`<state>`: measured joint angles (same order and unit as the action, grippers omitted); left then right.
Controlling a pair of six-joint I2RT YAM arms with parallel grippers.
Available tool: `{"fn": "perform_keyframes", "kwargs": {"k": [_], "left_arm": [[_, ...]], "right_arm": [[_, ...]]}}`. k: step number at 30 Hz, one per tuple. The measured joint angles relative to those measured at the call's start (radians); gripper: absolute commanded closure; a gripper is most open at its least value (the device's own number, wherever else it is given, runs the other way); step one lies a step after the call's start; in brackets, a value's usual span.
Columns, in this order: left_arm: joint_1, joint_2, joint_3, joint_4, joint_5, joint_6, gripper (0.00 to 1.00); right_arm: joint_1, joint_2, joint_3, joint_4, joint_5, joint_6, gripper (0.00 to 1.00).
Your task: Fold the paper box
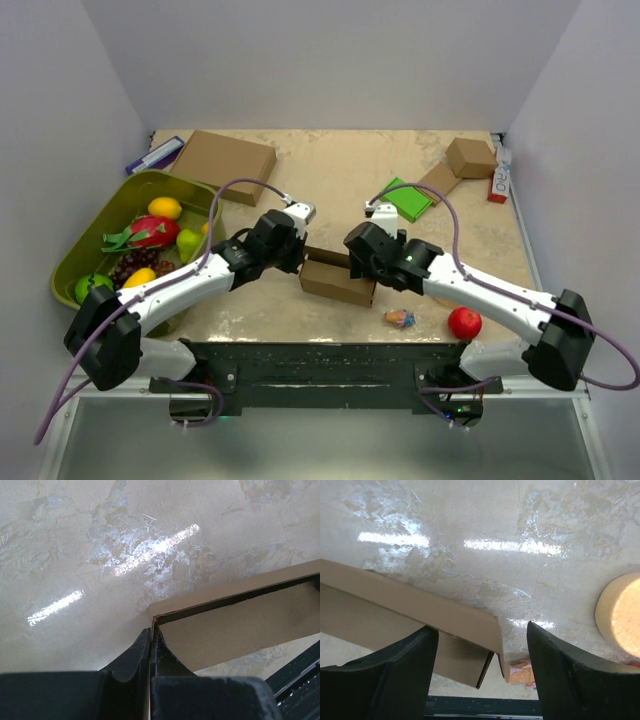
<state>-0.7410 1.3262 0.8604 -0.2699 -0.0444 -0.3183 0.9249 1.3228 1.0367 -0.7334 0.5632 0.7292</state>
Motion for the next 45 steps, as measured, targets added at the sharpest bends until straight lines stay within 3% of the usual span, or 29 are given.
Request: {"fn": "perform_keyframes", "kwargs": {"k": [4,9,16,19,27,45], "left_arm": [[0.000,0.002,0.002,0.000,0.012,0.025,1.00],[-0.001,0.007,0.010,-0.001,0.015,0.041,1.00],[-0.001,0.020,0.038,-0.002,0.015,0.054,1.00],[-0.001,0.023,0.041,-0.002,0.015,0.054,1.00],[-0.001,0.031,0.043,-0.003,0.015,0.069,1.00],[-0.001,0.045,0.053,-0.003,0.020,0.076,1.00]], "right_arm": [[0.006,-0.110,-0.003,0.026,0.001,-0.059,0.20],[0.028,-0.212,-0.010,0.080,0.003,-0.132,0.35],[0.269,-0.169,-0.012,0.188,0.012,-0.302,0.45],[0.312,-0.111,-0.024,0.249,-0.005,-0.353,0.46],[0.312,0.015,-0.084,0.324,0.003,-0.399,0.45],[0.273,0.099,-0.130,0.390,0.077,-0.416,0.47]]}}
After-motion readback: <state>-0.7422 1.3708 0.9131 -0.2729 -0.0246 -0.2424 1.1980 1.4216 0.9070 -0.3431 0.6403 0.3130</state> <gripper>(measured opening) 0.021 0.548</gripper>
